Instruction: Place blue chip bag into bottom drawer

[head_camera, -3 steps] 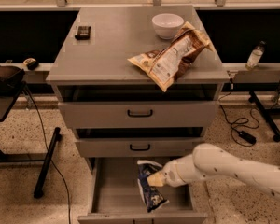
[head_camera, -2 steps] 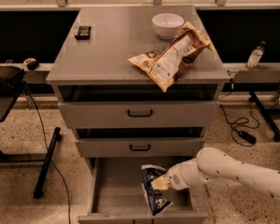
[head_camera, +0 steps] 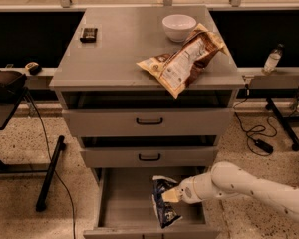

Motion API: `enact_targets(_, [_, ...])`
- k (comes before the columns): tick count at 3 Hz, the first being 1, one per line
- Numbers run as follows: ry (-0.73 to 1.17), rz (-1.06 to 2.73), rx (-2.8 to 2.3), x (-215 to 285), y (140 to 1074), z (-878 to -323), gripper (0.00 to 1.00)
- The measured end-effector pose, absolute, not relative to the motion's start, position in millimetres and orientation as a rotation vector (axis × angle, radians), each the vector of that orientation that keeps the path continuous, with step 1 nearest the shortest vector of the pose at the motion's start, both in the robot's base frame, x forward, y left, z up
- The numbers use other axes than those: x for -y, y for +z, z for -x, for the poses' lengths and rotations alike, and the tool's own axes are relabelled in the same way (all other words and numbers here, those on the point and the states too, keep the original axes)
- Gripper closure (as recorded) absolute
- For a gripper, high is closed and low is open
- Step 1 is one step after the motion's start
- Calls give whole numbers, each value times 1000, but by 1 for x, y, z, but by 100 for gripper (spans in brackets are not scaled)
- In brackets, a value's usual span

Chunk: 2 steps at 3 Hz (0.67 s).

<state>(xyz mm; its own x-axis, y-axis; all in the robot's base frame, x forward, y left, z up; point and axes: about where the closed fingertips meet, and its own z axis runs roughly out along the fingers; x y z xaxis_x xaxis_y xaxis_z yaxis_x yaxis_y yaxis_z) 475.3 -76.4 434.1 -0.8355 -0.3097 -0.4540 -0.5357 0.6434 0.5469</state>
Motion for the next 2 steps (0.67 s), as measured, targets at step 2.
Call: enact_targets(2, [1148,237,-2278,96,372,-570,100])
